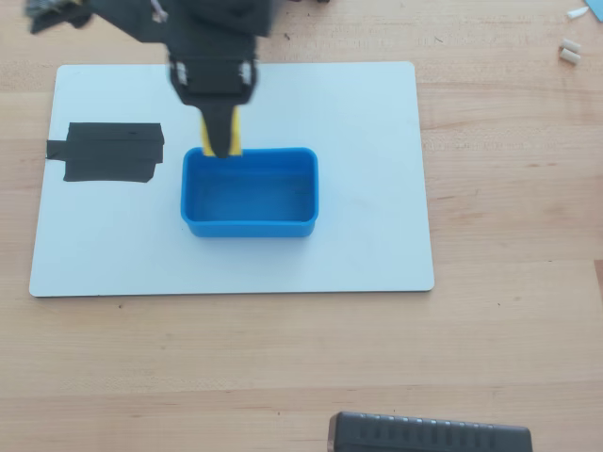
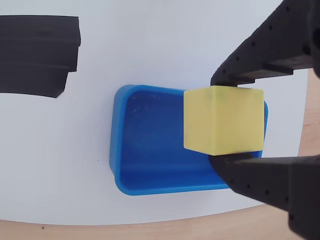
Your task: Pick up yellow cube and drop it in the blue rectangular bin
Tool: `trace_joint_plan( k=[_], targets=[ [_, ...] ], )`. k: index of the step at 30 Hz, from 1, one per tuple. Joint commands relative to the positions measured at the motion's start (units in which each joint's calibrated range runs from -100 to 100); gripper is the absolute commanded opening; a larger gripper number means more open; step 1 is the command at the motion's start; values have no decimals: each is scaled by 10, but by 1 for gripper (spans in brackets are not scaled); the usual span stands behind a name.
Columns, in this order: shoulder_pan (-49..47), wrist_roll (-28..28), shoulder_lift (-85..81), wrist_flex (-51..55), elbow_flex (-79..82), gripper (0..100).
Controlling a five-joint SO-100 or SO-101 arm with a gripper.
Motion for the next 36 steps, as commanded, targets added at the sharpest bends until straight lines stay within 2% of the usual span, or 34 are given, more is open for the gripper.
trace_joint_plan(
  k=[1, 6, 13, 15, 17, 23, 25, 32, 36],
  targets=[
    [-30, -13, -55, -52, 33, 13],
    [-36, -14, -89, -157, 136, 12],
    [-39, -12, -90, -232, 225, 12],
    [-39, -13, -90, -234, 226, 18],
    [-40, -13, -93, -231, 226, 28],
    [-40, -14, -135, -211, 231, 32],
    [-44, -17, -154, -186, 225, 30],
    [-56, -24, -319, -163, 357, 5],
    [-59, -24, -420, -194, 462, 0]
  ],
)
